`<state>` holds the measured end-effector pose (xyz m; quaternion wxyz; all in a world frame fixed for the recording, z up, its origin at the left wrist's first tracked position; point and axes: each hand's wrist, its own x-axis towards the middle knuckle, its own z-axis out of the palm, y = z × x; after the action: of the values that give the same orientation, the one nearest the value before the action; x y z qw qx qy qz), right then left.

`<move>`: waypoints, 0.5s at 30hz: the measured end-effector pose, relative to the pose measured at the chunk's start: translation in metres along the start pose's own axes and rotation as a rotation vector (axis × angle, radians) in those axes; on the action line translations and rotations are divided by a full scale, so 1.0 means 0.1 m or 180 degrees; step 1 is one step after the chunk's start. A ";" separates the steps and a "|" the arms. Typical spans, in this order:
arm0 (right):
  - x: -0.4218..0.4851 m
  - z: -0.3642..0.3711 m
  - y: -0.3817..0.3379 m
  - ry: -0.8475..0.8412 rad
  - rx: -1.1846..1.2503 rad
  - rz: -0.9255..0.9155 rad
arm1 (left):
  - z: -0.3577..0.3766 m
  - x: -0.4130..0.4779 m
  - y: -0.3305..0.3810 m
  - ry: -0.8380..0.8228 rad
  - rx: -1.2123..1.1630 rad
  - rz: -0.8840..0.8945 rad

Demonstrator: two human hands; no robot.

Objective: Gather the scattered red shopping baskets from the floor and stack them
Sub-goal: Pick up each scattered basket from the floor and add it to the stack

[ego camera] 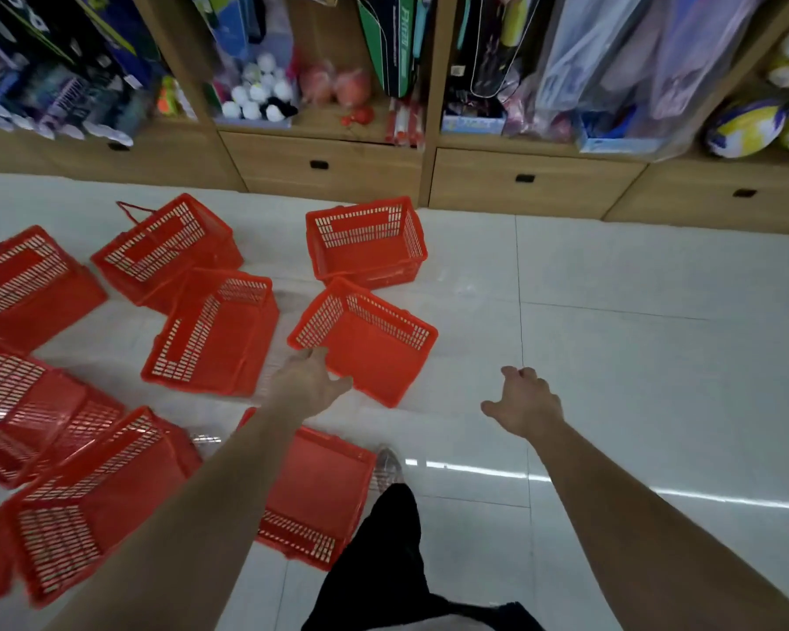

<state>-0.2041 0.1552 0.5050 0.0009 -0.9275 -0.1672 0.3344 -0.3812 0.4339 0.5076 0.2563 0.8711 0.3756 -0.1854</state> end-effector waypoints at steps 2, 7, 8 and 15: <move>0.41 -0.01 -0.19 -0.0108 -0.0002 0.0056 | -0.04 0.50 -0.03 -0.0085 -0.0164 -0.0082; 1.54 0.09 -0.74 -0.0361 0.0360 -0.0035 | -0.02 1.67 -0.29 -0.0050 -0.0196 -0.0341; 1.78 0.16 -0.83 -0.0421 0.0420 -0.0088 | 0.04 1.89 -0.38 -0.0029 -0.0259 -0.0413; 3.51 1.20 -1.01 -0.0774 0.0603 0.0054 | 0.96 3.27 -0.99 0.0085 -0.0578 -0.0897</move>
<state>-0.0571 0.3460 0.2052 0.0654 -0.8773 -0.1258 0.4585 -0.2561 0.6186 0.2321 0.3005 0.7855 0.5126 -0.1733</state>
